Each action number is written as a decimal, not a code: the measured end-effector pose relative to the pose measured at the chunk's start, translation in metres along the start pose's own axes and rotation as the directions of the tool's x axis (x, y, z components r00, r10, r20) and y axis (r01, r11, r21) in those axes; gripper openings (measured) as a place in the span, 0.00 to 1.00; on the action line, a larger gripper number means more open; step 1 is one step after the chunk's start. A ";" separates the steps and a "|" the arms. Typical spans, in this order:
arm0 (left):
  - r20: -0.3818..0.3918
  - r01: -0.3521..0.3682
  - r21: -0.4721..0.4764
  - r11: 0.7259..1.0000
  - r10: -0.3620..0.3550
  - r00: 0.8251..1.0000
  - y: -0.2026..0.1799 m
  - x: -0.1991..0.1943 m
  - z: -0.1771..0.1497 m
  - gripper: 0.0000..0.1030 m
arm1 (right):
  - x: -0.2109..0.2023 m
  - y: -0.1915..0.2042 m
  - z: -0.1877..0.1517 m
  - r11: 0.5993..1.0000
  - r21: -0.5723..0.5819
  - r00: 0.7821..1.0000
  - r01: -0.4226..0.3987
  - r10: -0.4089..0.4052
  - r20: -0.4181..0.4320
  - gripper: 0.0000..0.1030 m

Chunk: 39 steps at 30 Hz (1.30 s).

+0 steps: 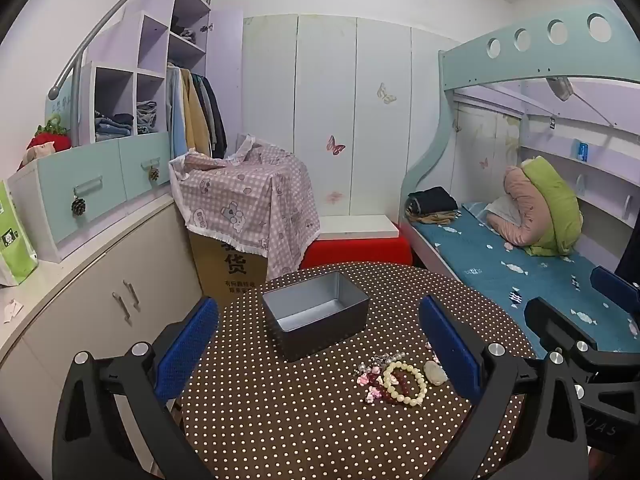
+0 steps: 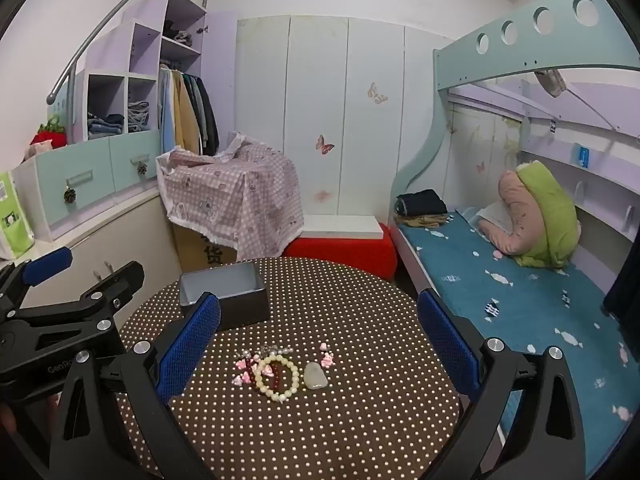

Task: Organize jewelry

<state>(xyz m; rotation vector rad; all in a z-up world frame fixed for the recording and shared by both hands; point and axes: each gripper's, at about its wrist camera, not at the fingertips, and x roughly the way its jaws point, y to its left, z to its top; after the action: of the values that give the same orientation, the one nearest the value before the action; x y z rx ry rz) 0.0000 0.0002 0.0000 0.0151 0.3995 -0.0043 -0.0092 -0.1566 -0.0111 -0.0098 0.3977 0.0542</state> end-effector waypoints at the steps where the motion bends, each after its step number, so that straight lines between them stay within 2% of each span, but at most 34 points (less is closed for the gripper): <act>1: 0.000 0.000 0.000 1.000 0.000 1.000 0.000 0.000 0.000 0.93 | 0.000 0.000 0.000 1.000 -0.002 1.000 0.001 -0.001 0.001 0.93; 39: -0.002 -0.002 0.003 1.000 0.002 1.000 0.005 0.004 -0.008 0.93 | 0.005 0.001 -0.009 1.000 0.007 1.000 -0.005 0.005 0.000 0.93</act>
<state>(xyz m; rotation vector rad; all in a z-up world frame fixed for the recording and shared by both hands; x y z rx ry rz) 0.0011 0.0052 -0.0085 0.0187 0.4012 -0.0033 -0.0077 -0.1555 -0.0211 -0.0019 0.3979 0.0580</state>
